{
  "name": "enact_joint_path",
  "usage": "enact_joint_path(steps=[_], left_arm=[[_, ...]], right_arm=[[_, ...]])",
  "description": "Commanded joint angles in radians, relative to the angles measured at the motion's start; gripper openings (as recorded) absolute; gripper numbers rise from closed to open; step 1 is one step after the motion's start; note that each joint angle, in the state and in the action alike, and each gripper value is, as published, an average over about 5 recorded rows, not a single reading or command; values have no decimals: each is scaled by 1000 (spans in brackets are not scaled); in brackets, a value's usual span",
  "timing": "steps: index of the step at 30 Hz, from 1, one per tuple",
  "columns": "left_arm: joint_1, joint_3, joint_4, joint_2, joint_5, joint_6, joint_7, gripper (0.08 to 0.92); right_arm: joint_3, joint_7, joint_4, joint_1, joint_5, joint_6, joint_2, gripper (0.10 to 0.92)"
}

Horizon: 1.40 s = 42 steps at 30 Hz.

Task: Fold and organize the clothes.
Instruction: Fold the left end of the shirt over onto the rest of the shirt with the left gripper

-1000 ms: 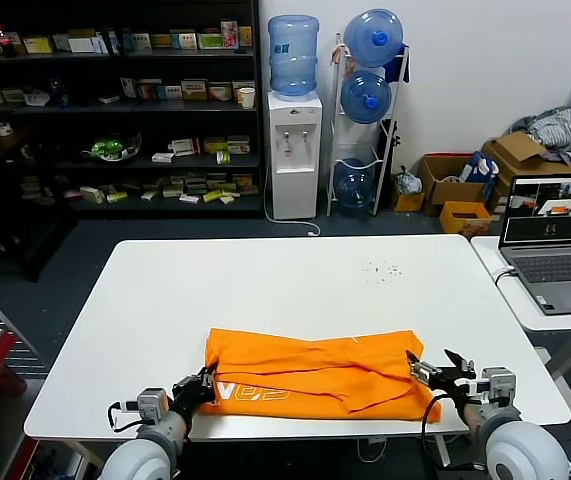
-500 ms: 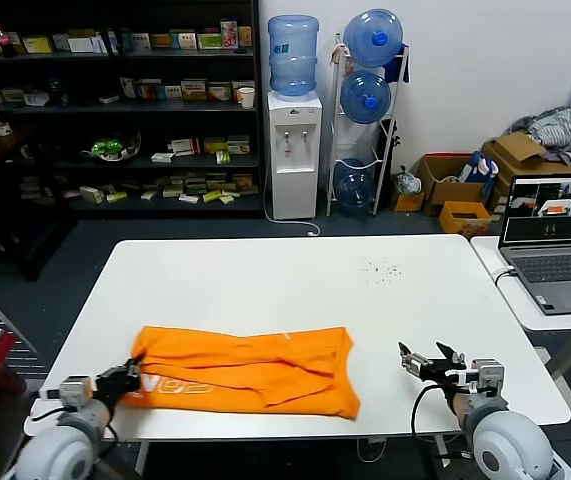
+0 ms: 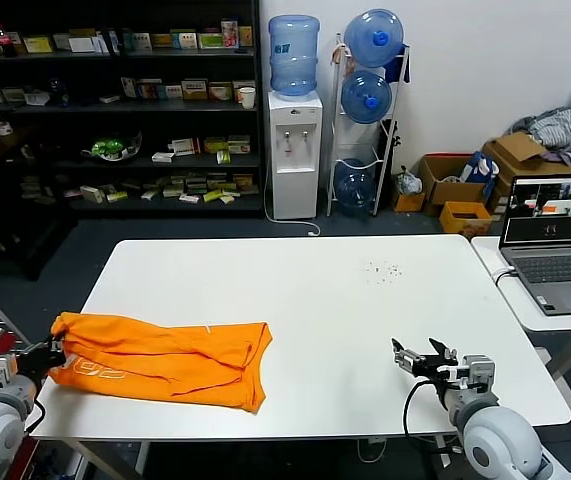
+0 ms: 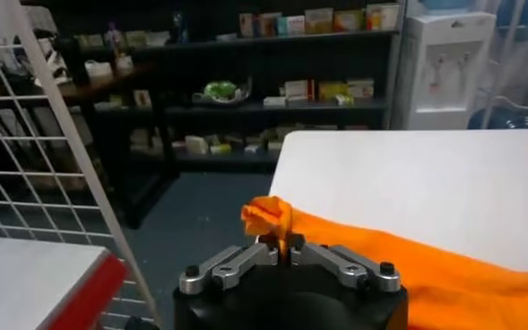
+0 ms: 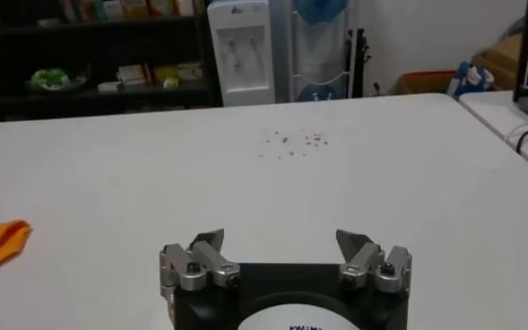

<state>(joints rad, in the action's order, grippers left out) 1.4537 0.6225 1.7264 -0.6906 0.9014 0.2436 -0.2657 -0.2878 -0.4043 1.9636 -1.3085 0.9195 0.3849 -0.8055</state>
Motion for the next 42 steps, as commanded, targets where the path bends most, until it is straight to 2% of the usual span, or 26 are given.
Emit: enact_joint_path(steps=[1,4,8,17,26,34,42], left_arm=[[65,-122,261,-84,117,67,-32,128],[16,-221,334,-161,182,98,-52,128],[-96,-337,360,-239,210,103,-64,128],[-203,-456,336,-328,192,112,-84,128],[-200,-485,333,-325,154,119,-86,128],[-202,-486,287,-335,60,117,-55,144],[-184,-464,324,-304,88,121,-56,358]], right_arm=[[2,-13,-3,-2,-7,5,-10,823],[0,-23,-4,-7,-9,9,-17,823],[-6,-36,-4,-18,-10,14,-29,823],[-26,-47,1,-43,-12,17,-41,823],[-25,-51,-1,-41,-6,18,-43,823],[-25,-50,5,-43,-2,18,-41,823],[-24,-47,0,-37,0,17,-40,823]])
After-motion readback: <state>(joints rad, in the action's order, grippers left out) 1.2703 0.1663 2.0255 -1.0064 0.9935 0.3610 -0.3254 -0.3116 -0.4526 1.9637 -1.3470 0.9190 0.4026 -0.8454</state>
